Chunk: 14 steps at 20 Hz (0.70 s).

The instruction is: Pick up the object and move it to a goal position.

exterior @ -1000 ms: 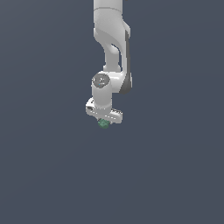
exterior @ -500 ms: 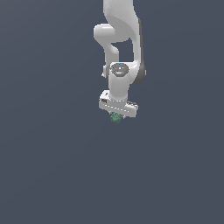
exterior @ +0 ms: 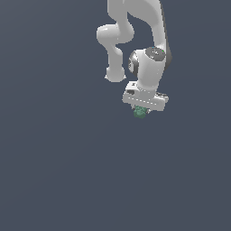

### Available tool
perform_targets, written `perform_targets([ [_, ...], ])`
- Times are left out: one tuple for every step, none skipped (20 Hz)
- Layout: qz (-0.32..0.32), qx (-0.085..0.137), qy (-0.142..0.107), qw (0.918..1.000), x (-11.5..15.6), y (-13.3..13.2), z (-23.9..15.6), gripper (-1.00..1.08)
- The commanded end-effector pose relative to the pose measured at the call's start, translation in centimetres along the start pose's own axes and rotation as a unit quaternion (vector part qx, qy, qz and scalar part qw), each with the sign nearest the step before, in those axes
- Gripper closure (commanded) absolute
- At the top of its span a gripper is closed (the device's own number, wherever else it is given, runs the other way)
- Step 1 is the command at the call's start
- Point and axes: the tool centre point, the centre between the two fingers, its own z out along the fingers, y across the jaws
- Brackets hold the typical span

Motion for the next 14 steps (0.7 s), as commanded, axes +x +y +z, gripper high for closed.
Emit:
perform_targets([
  [0.001,0.000,0.000,1.0000,-1.0,-1.8,-1.1,1.08],
  [0.001,0.000,0.000,1.0000,-1.4,-2.5,-1.5,1.08],
  [0.001,0.000,0.000,1.0000,-1.7,-3.1,-1.9,1.08],
  [0.001,0.000,0.000,1.0000,-2.0,-3.6,-2.2,1.08],
  [0.001,0.000,0.000,1.0000,-2.2,-4.1,-2.5,1.08],
  [0.001,0.000,0.000,1.0000,-2.4,-4.6,-2.7,1.08],
  [0.001,0.000,-0.001,1.0000,-2.6,-4.9,-2.9,1.08],
  [0.001,0.000,-0.001,1.0000,-2.8,-5.3,-3.1,1.08],
  [0.001,0.000,-0.001,1.0000,-2.9,-5.5,-3.3,1.08],
  [0.001,0.000,-0.001,1.0000,-3.0,-5.7,-3.4,1.08],
  [0.001,0.000,-0.001,1.0000,-3.0,-5.9,-3.4,1.08],
  [0.001,0.000,-0.001,1.0000,-3.0,-6.0,-3.5,1.08],
  [0.001,0.000,-0.001,1.0000,-3.0,-6.0,-3.5,1.08],
  [0.001,0.000,-0.001,1.0000,-3.0,-6.0,-3.5,1.08],
])
